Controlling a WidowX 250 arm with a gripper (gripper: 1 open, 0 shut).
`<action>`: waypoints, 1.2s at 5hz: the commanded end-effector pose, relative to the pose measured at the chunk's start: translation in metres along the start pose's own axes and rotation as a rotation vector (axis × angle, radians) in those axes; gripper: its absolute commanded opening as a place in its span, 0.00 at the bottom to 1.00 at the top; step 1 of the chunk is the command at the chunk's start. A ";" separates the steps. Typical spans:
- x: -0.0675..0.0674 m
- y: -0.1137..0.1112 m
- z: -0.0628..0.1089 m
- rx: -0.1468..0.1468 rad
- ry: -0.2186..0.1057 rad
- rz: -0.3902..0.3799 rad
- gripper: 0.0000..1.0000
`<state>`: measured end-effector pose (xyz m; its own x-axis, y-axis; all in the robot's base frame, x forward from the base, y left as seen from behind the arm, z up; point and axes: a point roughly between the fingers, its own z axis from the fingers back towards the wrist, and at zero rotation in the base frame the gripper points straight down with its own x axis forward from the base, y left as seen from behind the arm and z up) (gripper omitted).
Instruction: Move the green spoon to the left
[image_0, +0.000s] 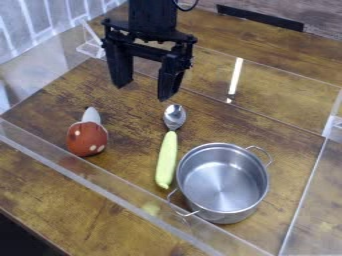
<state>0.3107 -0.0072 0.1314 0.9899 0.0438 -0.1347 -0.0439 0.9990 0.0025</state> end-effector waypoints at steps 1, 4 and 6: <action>-0.001 0.011 0.007 0.001 -0.046 0.009 1.00; -0.015 0.005 0.023 -0.010 -0.093 -0.034 1.00; -0.028 0.020 0.018 -0.017 -0.102 0.013 1.00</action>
<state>0.2842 0.0074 0.1328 0.9934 0.0451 -0.1058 -0.0466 0.9988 -0.0123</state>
